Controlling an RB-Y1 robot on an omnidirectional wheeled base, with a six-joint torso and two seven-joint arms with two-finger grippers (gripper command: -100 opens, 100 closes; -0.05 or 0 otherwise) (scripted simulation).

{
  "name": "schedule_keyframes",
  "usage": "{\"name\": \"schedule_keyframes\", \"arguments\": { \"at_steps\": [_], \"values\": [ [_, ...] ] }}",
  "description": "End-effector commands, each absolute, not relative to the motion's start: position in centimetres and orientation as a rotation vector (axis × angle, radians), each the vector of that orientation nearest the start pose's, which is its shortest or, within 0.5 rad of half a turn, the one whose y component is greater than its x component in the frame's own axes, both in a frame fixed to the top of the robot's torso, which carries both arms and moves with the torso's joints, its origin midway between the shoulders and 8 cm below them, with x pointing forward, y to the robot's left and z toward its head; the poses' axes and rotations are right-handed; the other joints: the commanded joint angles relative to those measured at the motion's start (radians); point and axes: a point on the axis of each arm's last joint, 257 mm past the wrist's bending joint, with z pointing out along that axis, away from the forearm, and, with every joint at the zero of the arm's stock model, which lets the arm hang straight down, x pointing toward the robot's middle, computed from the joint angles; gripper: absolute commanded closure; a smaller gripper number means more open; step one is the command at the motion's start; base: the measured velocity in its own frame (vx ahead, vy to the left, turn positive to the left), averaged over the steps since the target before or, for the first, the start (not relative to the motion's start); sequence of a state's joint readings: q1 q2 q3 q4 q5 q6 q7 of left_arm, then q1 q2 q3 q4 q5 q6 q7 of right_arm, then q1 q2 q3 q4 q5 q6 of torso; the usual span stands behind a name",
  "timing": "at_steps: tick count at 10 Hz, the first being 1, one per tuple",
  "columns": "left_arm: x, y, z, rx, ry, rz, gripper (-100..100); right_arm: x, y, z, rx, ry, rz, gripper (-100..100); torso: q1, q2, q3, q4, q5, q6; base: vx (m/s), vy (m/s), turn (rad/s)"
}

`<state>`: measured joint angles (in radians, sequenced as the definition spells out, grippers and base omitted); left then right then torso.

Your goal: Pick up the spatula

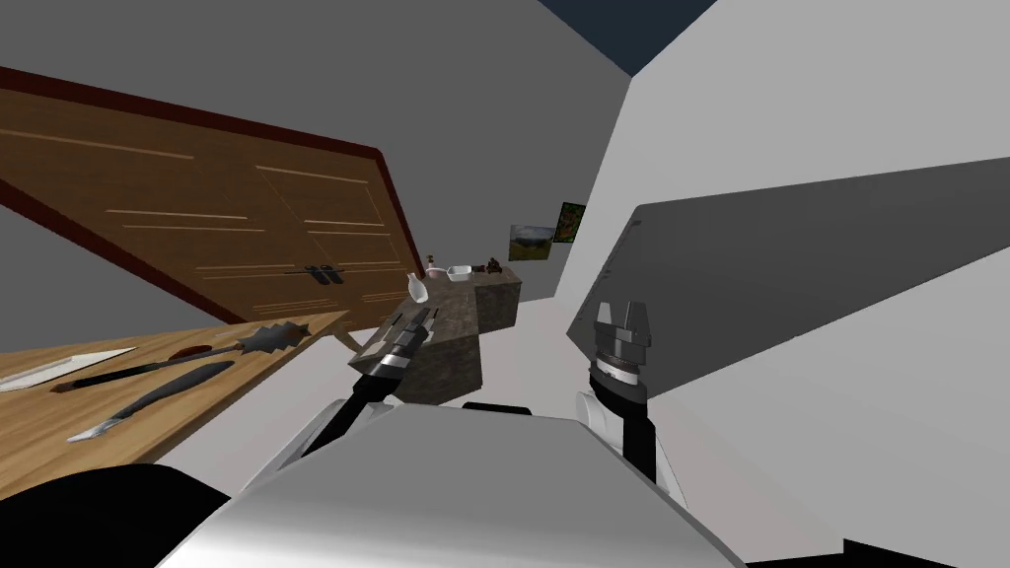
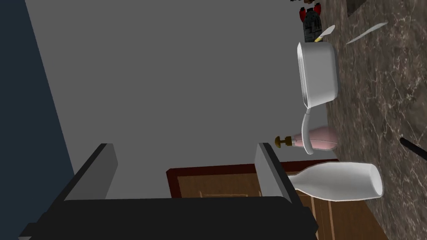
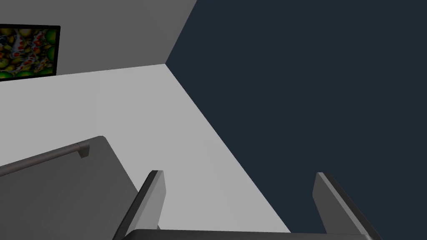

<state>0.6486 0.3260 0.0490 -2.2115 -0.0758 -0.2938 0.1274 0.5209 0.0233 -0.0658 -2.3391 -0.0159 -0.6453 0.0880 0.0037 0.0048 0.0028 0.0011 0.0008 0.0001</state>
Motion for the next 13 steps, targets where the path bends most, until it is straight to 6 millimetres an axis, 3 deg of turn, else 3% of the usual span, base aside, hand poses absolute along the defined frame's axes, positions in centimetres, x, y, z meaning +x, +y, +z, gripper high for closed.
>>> {"name": "schedule_keyframes", "arguments": {
  "at_steps": [1,6,8,11,13],
  "values": [
    [35.6,31.9,-12.4,-0.787,1.232,-1.047,-100,29.8,-29.6,6.9,0.492,0.475,1.189,0,0.0,0.0,0.0,0.0,0.0,0.0,-0.072,0.036,-0.347],
    [34.6,34.5,-15.3,-0.806,1.357,-0.94,-100,29.8,-29.6,6.9,0.492,0.475,1.189,0,-0.001,-0.001,0.0,0.0,0.0,0.0,-0.068,0.022,-0.137],
    [33.1,37.3,-17.9,-0.845,1.459,-0.835,-100,29.8,-29.6,6.9,0.492,0.475,1.189,0,-0.001,-0.001,-0.001,0.0,0.0,0.0,-0.091,0.022,-0.269],
    [32.4,38.7,-19.2,-0.842,1.535,-0.776,-100,29.8,-29.6,6.9,0.492,0.475,1.189,0,0.0,-0.001,0.0,0.0,0.0,0.0,-0.062,0.02,-0.143],
    [30.4,41.7,-21.5,-0.894,1.631,-0.67,-100,29.8,-29.6,6.9,0.492,0.475,1.189,0,0.0,-0.003,-0.001,0.0,0.0,0.0,-0.057,0.023,-0.306]
  ]
}}
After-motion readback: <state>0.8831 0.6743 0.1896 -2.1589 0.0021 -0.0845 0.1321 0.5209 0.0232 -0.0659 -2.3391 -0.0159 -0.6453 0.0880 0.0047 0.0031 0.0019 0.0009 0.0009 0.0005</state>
